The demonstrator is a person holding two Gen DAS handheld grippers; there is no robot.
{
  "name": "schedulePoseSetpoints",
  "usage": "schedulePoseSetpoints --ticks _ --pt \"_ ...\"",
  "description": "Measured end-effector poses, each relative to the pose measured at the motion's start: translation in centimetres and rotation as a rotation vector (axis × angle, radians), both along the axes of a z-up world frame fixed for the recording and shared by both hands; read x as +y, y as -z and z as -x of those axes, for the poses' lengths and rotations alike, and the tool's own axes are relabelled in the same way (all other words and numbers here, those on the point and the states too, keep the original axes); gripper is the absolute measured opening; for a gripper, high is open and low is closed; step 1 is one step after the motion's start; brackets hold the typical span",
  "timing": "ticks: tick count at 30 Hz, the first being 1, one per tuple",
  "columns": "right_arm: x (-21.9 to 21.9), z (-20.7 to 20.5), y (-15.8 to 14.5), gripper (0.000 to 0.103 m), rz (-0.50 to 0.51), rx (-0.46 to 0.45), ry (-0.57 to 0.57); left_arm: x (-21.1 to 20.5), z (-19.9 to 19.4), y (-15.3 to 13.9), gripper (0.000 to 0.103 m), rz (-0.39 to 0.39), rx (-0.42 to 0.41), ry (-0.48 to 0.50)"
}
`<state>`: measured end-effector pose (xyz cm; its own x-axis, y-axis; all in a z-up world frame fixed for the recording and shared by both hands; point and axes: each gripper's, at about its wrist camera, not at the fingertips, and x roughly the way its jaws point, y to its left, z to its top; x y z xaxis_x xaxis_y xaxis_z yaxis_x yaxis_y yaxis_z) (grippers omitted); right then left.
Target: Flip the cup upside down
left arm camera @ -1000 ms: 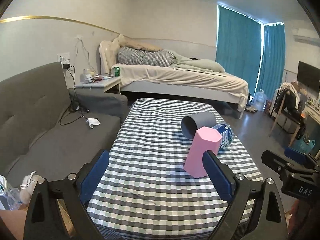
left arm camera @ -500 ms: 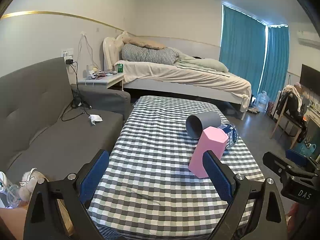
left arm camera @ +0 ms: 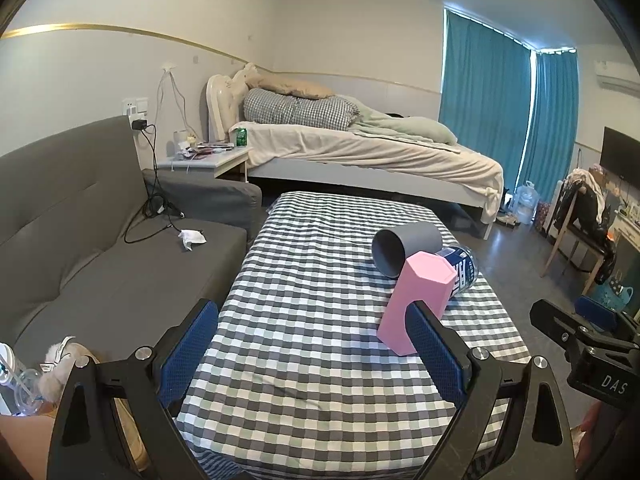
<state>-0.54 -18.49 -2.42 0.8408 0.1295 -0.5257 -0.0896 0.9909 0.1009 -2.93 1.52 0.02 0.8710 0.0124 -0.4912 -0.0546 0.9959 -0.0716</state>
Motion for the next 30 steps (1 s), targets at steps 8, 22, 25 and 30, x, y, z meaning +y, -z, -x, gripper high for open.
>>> schedulePoseSetpoints --ticks 8,22,25,30 --pt "0.03 -0.13 0.06 0.103 0.003 0.006 0.0 0.13 0.01 -0.1 0.097 0.01 -0.01 -0.008" --pt "0.16 -0.06 0.12 0.103 0.009 0.01 0.002 0.23 0.17 -0.09 0.097 0.011 -0.011 -0.01" --pt "0.16 -0.06 0.11 0.103 0.009 0.01 0.002 0.23 0.16 -0.08 0.097 0.009 -0.012 -0.01" --pt "0.16 -0.07 0.11 0.103 0.01 0.011 0.002 0.22 0.15 -0.08 0.097 0.009 -0.011 -0.009"
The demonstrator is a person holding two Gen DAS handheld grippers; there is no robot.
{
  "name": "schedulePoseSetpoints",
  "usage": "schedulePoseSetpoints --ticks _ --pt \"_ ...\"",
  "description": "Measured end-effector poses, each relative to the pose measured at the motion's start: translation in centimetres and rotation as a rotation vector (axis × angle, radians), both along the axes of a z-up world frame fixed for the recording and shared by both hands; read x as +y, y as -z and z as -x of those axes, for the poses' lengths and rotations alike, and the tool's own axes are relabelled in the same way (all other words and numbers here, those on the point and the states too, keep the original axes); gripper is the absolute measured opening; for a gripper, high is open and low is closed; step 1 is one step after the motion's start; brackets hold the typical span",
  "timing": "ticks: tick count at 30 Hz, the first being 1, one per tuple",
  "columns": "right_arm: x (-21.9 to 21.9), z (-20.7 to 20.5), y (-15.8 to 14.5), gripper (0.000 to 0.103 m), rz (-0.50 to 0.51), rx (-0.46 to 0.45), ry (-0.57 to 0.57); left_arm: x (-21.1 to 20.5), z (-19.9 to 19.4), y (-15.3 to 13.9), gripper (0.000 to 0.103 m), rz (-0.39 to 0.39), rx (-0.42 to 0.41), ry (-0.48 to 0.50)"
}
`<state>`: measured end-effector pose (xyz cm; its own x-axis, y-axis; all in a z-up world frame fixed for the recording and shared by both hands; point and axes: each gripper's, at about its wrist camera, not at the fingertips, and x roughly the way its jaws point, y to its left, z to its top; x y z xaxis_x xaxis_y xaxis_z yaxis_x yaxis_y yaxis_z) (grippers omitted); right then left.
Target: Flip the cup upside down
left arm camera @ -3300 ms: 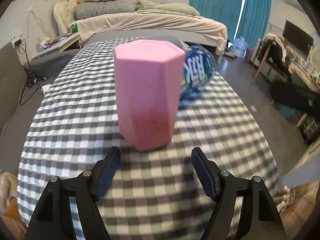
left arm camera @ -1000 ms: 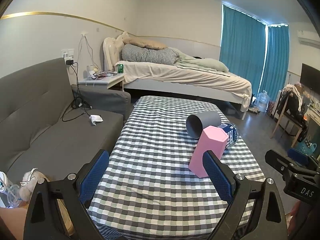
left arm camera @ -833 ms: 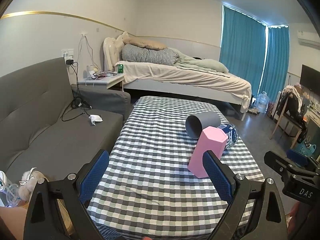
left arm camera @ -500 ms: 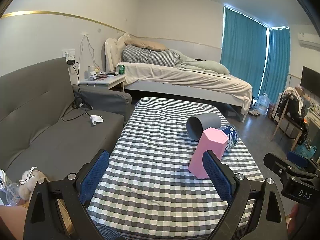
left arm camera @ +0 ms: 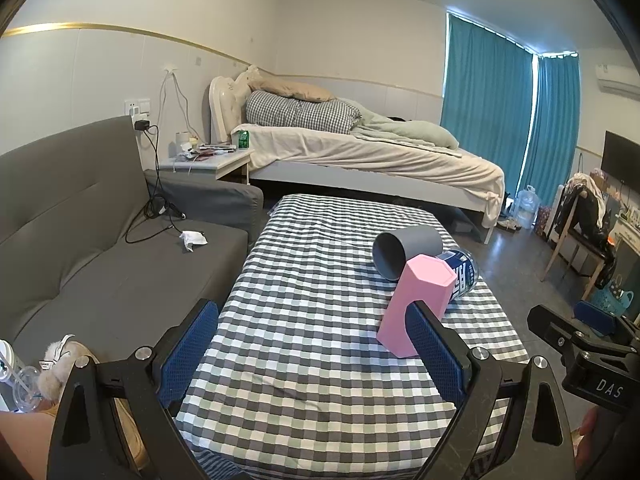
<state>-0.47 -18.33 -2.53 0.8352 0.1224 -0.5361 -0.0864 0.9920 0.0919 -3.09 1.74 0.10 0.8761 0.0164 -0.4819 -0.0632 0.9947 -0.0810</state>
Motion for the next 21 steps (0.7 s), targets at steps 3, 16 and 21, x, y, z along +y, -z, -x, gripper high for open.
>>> schedulePoseSetpoints --ticks 3,16,21 --pt "-0.05 0.01 -0.02 0.103 0.0 0.0 0.0 0.0 0.02 0.0 0.097 -0.001 -0.001 -0.001" --pt "-0.3 0.08 0.04 0.103 0.003 0.004 0.004 0.08 0.19 -0.2 0.097 -0.013 -0.006 -0.003" --pt "-0.29 0.08 0.04 0.103 0.005 0.006 0.006 0.02 0.34 -0.28 0.097 -0.017 -0.007 0.005"
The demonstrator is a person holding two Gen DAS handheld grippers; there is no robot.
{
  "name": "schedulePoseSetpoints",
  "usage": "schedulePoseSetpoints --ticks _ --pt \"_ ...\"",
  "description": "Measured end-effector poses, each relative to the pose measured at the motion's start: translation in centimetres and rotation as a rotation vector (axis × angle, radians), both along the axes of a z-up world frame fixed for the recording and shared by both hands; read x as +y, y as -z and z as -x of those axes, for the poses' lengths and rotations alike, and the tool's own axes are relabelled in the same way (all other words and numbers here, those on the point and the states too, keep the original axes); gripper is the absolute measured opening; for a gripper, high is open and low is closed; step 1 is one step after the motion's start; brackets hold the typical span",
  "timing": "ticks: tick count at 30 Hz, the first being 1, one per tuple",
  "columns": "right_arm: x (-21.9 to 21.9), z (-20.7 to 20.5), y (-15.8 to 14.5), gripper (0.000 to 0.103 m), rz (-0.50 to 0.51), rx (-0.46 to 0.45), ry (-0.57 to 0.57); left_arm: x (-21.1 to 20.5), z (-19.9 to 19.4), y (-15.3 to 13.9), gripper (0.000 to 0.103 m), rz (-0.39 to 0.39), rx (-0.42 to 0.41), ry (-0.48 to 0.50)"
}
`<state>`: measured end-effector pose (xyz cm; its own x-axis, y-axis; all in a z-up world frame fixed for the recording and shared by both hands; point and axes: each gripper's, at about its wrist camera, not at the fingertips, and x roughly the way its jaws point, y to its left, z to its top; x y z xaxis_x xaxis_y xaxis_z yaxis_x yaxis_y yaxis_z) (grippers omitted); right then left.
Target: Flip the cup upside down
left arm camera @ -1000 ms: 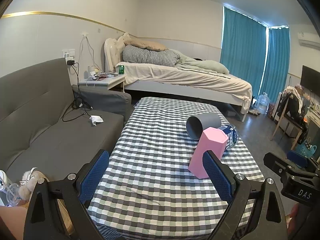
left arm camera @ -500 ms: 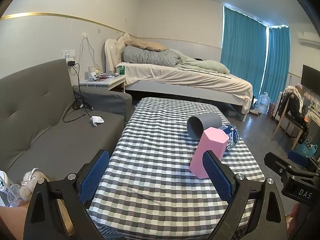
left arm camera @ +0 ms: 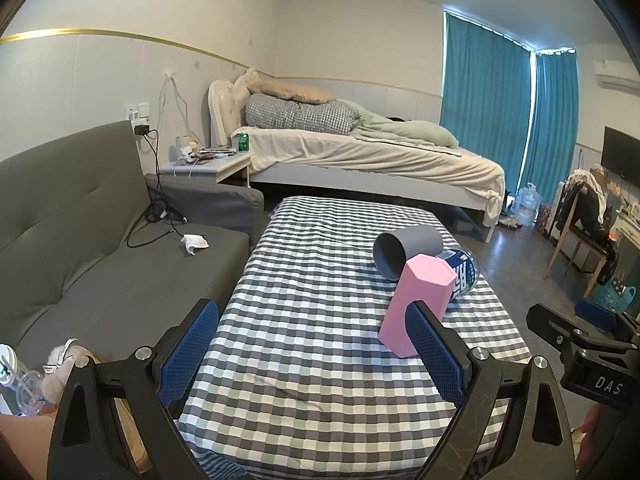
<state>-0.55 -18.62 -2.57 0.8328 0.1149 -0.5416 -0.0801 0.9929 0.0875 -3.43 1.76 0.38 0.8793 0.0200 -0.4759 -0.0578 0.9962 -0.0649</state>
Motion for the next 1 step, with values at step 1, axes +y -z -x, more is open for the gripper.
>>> schedulePoseSetpoints --ticks 1 --pt "-0.05 0.0 -0.03 0.103 -0.001 0.0 0.001 -0.03 -0.01 -0.03 0.097 -0.002 0.0 0.001"
